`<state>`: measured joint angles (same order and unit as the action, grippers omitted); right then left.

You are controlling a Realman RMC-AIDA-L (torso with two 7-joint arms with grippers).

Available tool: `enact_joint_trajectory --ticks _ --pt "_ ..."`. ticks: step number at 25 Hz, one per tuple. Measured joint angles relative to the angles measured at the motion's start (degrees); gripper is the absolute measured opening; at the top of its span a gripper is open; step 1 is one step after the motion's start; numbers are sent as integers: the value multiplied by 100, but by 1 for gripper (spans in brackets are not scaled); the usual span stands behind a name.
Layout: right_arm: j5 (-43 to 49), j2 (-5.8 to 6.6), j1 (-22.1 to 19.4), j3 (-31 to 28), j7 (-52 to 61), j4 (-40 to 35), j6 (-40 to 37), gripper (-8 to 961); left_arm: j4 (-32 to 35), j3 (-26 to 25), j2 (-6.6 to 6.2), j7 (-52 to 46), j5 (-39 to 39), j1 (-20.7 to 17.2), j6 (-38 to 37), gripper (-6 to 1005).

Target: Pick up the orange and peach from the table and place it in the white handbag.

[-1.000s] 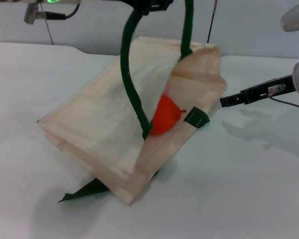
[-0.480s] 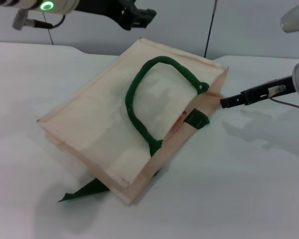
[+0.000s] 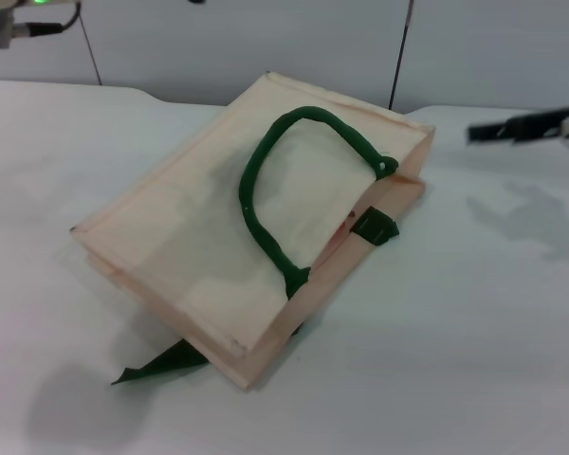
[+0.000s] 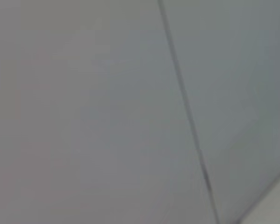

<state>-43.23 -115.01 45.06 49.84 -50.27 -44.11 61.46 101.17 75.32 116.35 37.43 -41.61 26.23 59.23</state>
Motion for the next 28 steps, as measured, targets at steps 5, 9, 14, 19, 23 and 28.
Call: enact_joint_trajectory --ticks 5,9,14,19,23,28 --pt "-335 -113 -404 -345 -211 -700 -328 768 -195 -9 12 -22 -291 -277 -779 495" --pt "-1158 -129 -582 -345 -838 -670 -800 767 -389 -43 13 -93 -337 -352 -1154 495" --pt "-2411 -152 -839 -295 -1957 -651 -1030 766 -736 -18 11 -221 -339 -387 -1562 495" --pt "-3432 -159 -1061 -201 -3030 -760 -932 766 -796 62 11 -206 -307 -491 -1841 495" --pt "-4070 -149 -1185 -170 -3753 -1065 -841 765 -799 77 11 -173 -285 -543 -2018 495" --pt "-4447 -108 -1137 -236 -4454 -1111 -805 764 -801 88 11 -142 -281 -545 -2092 495"
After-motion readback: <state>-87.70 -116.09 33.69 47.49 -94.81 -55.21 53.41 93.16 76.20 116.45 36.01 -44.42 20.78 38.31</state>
